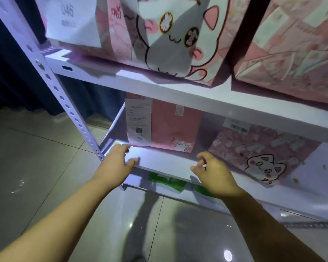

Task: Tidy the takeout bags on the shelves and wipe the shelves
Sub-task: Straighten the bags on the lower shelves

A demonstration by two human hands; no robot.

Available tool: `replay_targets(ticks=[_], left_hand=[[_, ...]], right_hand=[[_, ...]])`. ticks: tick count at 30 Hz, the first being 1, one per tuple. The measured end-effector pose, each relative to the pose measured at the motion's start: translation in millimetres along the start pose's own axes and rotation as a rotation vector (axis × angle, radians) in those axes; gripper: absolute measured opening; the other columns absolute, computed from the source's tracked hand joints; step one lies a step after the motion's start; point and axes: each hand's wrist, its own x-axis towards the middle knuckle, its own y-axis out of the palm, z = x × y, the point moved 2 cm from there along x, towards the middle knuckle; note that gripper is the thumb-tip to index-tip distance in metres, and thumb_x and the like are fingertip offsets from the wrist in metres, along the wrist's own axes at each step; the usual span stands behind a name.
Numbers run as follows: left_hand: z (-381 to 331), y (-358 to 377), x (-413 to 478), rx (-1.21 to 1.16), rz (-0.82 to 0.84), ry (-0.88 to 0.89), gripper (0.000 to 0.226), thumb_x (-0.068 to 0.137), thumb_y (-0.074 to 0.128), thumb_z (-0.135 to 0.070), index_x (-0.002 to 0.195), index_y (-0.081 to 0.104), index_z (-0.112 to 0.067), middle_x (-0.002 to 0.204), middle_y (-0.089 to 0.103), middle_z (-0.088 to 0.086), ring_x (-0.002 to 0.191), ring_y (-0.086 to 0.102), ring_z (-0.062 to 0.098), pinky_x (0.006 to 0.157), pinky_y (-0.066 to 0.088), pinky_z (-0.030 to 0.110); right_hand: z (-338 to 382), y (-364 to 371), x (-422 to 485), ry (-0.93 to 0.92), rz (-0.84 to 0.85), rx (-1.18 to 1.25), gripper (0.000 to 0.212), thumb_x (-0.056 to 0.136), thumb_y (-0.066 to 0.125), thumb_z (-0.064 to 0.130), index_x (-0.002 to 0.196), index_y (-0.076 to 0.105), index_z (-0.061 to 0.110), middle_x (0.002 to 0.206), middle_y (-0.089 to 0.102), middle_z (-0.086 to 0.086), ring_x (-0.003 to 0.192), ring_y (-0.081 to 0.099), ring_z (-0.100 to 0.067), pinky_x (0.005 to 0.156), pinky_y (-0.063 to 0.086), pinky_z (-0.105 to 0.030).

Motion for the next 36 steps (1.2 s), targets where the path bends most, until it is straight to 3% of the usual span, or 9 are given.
replay_targets(ticks=[4,6,9,11,17,23,29,33,36], left_hand=[[18.8,15.0,31.0,0.029,-0.045,-0.079,0.066,0.089,0.058,-0.028,0.143,0.026,-0.009,0.144,0.033,0.012,0.132,0.03,0.032,0.108,0.031,0.045],[23.7,20.7,44.2,0.032,-0.053,-0.098,0.061,0.089,0.058,-0.028,0.138,0.028,-0.007,0.14,0.035,0.012,0.132,0.026,0.033,0.102,0.033,0.046],[28.3,26.8,57.0,-0.016,-0.083,-0.098,0.035,0.087,0.06,-0.022,0.108,0.035,-0.01,0.119,0.044,0.012,0.118,0.035,0.032,0.084,0.037,0.04],[33.5,28.8,62.5,-0.024,-0.056,-0.088,0.042,0.088,0.059,-0.02,0.12,0.035,-0.007,0.13,0.043,0.011,0.123,0.034,0.029,0.089,0.036,0.039],[47.5,22.6,71.8,-0.111,0.028,0.024,0.037,0.088,0.053,-0.007,0.122,0.041,-0.015,0.132,0.048,0.002,0.109,0.05,0.025,0.093,0.044,0.038],[50.9,13.7,74.9,-0.14,0.042,0.042,0.045,0.088,0.054,-0.01,0.131,0.042,-0.018,0.135,0.046,0.0,0.12,0.045,0.021,0.1,0.041,0.043],[48.3,15.3,72.3,-0.147,0.012,0.019,0.04,0.089,0.055,-0.015,0.126,0.044,-0.024,0.133,0.049,-0.003,0.111,0.05,0.021,0.096,0.044,0.041],[41.7,18.1,57.9,-0.226,-0.15,0.002,0.035,0.085,0.062,-0.02,0.116,0.049,-0.03,0.125,0.051,-0.004,0.093,0.054,0.006,0.085,0.043,0.029],[30.3,28.5,39.1,-0.249,-0.175,0.014,0.04,0.085,0.064,-0.024,0.122,0.05,-0.025,0.123,0.051,-0.002,0.097,0.054,0.009,0.087,0.046,0.033]], right_hand=[[0.5,13.7,37.2,0.053,-0.074,0.048,0.069,0.087,0.063,0.032,0.144,0.028,0.016,0.137,0.048,-0.009,0.122,0.049,-0.027,0.099,0.042,-0.038],[0.4,19.3,53.1,0.066,-0.123,0.005,0.078,0.087,0.062,0.034,0.148,0.017,0.016,0.144,0.038,-0.013,0.127,0.043,-0.031,0.1,0.039,-0.037],[-3.1,28.9,67.8,0.071,-0.131,-0.013,0.088,0.088,0.061,0.034,0.15,0.002,0.019,0.155,0.017,-0.011,0.14,0.025,-0.03,0.11,0.027,-0.036],[-3.4,34.8,73.7,0.057,-0.117,0.0,0.089,0.088,0.062,0.03,0.15,-0.002,0.02,0.156,0.014,-0.011,0.141,0.021,-0.029,0.112,0.024,-0.034],[-0.1,44.3,80.5,-0.018,-0.146,0.076,0.079,0.087,0.061,0.013,0.148,0.011,0.021,0.148,0.033,-0.009,0.129,0.039,-0.029,0.094,0.028,-0.022],[0.9,48.2,81.4,-0.021,-0.189,0.141,0.071,0.087,0.06,0.008,0.142,0.021,0.027,0.14,0.043,-0.008,0.124,0.046,-0.028,0.095,0.037,-0.03],[-0.7,49.9,76.5,0.028,-0.2,0.145,0.064,0.086,0.063,0.016,0.138,0.028,0.025,0.134,0.048,-0.011,0.111,0.053,-0.029,0.083,0.037,-0.029],[-4.8,43.9,65.3,0.071,-0.274,0.182,0.056,0.085,0.066,0.023,0.135,0.041,0.019,0.135,0.051,-0.007,0.118,0.051,-0.026,0.094,0.038,-0.03],[-16.3,35.9,49.6,0.12,-0.334,0.272,0.045,0.086,0.064,0.022,0.128,0.05,0.016,0.132,0.053,-0.006,0.119,0.051,-0.022,0.101,0.039,-0.033]])
